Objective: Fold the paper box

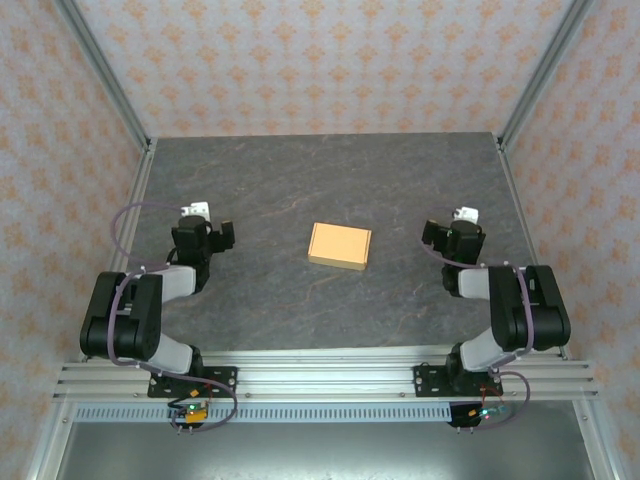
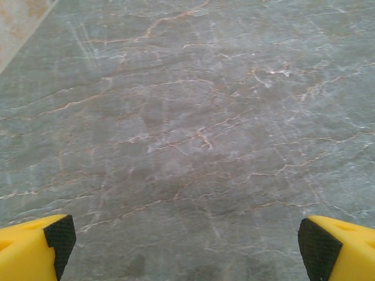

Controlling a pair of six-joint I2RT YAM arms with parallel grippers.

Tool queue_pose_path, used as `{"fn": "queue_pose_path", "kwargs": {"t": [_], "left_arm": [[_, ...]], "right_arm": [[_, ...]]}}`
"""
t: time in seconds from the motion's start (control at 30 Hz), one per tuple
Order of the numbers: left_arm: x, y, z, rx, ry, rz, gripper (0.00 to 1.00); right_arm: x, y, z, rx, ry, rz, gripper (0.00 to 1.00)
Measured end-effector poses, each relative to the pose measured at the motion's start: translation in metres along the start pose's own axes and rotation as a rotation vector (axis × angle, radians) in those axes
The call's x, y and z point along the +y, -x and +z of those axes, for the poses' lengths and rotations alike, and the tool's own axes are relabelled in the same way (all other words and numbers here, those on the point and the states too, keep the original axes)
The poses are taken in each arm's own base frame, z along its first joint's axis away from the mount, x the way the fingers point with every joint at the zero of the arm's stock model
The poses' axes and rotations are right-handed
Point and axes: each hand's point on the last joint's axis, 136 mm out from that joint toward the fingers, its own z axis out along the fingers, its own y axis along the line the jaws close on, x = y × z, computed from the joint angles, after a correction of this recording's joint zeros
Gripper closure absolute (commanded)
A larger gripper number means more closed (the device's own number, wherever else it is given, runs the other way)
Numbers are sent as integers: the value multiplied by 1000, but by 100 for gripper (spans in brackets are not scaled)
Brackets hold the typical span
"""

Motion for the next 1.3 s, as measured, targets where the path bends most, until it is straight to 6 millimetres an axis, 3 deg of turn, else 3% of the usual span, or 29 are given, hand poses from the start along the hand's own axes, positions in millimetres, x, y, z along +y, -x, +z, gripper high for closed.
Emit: {"fn": "queue_pose_path", "kwargs": {"t": [0.3, 0.43, 1.3], "left_arm": [[-9, 15, -1, -76, -30, -4, 0], [-11, 7, -1, -71, -38, 2, 0], [-16, 12, -2, -96, -48, 3, 0]], "right_arm": [[13, 7, 0, -26, 72, 9, 1], [12, 7, 0, -27, 68, 20, 1], [12, 7, 0, -27, 67, 20, 1]]}}
